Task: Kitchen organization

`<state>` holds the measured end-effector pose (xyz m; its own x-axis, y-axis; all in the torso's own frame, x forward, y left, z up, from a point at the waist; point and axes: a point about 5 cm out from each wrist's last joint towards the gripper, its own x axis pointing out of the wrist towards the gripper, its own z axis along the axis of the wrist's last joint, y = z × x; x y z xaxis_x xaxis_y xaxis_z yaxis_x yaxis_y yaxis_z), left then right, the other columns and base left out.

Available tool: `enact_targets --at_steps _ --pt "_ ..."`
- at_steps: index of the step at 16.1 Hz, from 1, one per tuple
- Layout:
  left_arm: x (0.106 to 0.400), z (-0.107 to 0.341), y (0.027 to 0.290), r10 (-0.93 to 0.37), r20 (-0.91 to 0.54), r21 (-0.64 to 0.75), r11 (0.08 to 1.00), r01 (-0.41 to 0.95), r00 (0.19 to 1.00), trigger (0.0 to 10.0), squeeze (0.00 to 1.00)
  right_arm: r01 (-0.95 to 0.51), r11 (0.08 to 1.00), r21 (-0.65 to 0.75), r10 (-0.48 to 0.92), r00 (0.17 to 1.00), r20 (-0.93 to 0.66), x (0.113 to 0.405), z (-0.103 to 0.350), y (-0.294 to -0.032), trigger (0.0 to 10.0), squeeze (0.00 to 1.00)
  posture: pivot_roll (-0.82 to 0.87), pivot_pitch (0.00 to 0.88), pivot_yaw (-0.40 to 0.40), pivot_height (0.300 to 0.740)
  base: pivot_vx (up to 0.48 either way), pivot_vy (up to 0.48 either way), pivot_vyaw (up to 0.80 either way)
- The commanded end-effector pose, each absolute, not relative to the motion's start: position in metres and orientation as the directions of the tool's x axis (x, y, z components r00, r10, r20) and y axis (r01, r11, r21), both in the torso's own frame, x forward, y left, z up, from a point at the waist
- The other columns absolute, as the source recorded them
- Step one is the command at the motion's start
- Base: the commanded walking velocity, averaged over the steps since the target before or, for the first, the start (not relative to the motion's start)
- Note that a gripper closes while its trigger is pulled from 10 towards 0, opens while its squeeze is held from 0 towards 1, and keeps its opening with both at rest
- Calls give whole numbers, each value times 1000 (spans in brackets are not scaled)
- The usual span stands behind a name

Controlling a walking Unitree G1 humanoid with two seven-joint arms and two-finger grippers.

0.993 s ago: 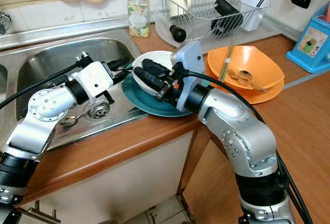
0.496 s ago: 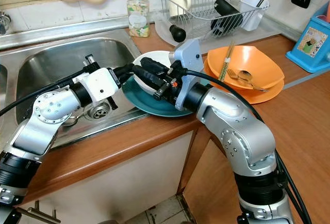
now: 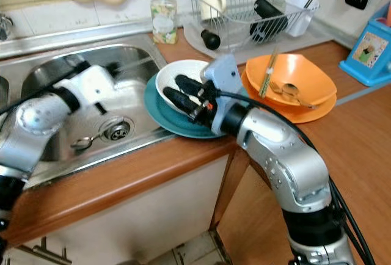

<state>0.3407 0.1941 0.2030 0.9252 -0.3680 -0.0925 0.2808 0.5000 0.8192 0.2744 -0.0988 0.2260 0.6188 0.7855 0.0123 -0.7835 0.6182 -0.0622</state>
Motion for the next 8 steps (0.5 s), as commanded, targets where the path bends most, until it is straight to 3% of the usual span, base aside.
enact_targets --at_steps 1,2,3,4,8 --pt "346 195 209 -274 -165 824 490 285 947 0 0 -793 602 -92 798 603 21 268 230 -97 10000 0 -115 0 27 740 0 0 0" --pt "349 187 216 -225 -224 817 487 309 948 1216 0 -800 592 -97 805 594 14 265 229 -96 10000 0 -115 0 27 740 0 0 0" --pt "353 178 222 -175 -272 820 473 323 946 4549 0 -809 580 -97 813 582 3 264 228 -95 10000 0 -121 0 29 740 0 0 0" --pt "355 174 225 -145 -291 813 483 324 946 10000 0 -813 575 -95 817 577 -1 263 227 -95 10000 0 -123 0 30 740 0 0 0" --pt "353 136 232 -80 -507 715 518 470 858 10000 0 -813 573 -100 814 579 -45 258 219 -97 10000 0 -134 0 40 740 0 0 0"
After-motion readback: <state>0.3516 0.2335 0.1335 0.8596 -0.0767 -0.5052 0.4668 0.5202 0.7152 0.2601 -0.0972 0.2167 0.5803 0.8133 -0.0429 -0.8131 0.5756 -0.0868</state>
